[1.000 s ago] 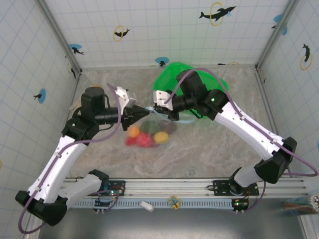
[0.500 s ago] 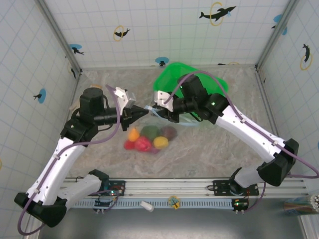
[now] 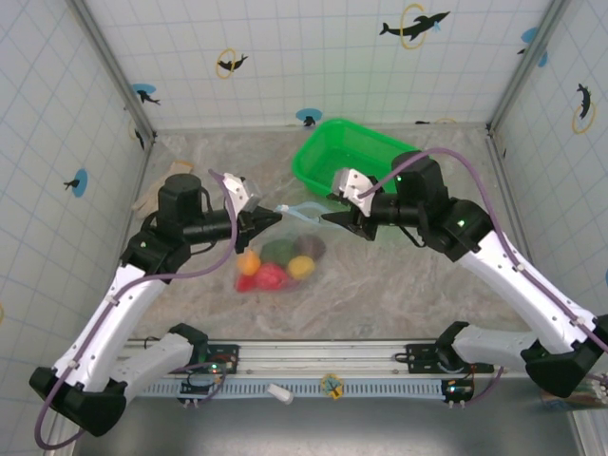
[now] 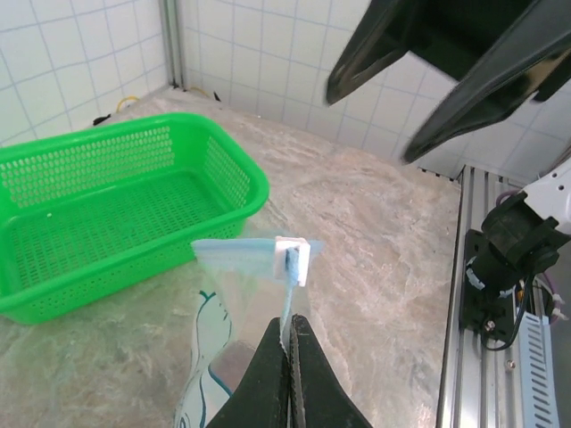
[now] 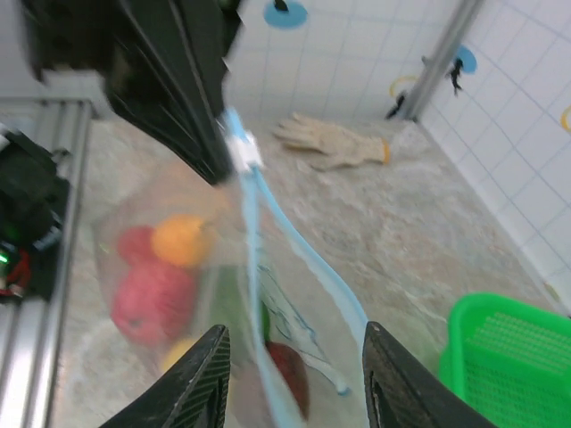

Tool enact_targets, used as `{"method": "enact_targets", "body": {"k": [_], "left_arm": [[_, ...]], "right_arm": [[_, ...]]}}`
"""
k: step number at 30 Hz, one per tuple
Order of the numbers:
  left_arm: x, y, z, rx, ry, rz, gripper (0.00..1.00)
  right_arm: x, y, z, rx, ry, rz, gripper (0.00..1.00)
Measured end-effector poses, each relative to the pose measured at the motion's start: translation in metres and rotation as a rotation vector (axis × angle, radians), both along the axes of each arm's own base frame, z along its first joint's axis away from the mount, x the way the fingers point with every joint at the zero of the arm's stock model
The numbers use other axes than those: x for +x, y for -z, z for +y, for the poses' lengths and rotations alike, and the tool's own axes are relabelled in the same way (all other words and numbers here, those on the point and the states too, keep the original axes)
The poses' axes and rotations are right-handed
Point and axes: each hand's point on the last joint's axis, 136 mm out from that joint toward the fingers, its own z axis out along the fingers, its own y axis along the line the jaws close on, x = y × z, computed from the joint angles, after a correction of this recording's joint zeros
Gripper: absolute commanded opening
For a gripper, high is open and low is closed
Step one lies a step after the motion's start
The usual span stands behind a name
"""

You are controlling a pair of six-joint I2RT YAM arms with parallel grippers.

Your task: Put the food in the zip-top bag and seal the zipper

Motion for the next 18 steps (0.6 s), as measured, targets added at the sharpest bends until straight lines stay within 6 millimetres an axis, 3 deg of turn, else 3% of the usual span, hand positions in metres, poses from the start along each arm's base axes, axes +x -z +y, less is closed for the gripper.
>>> {"method": "enact_targets", "body": {"k": [4, 10, 14, 18], "left_arm": [[0.003, 0.005, -0.002, 0.009, 0.01, 0.01, 0.0], [0.001, 0.006, -0.006, 0.006, 0.03, 0.019, 0.0], [0.0, 0.006, -0.007, 0.006, 0.035, 0.019, 0.0], [0.0, 0.006, -0.007, 0.006, 0.035, 0.019, 0.0]], "right_arm": [[-0.01, -0.004, 0.016, 0.062, -0.088, 0.076, 0.43], [0.001, 0.013, 0.046, 0.076, -0.16, 0.199, 0.42], [0.006, 0.018, 0.056, 0.089, -0.181, 0.241, 0.38], [0.004, 0.008, 0.06, 0.132, -0.21, 0.243, 0.29]]}}
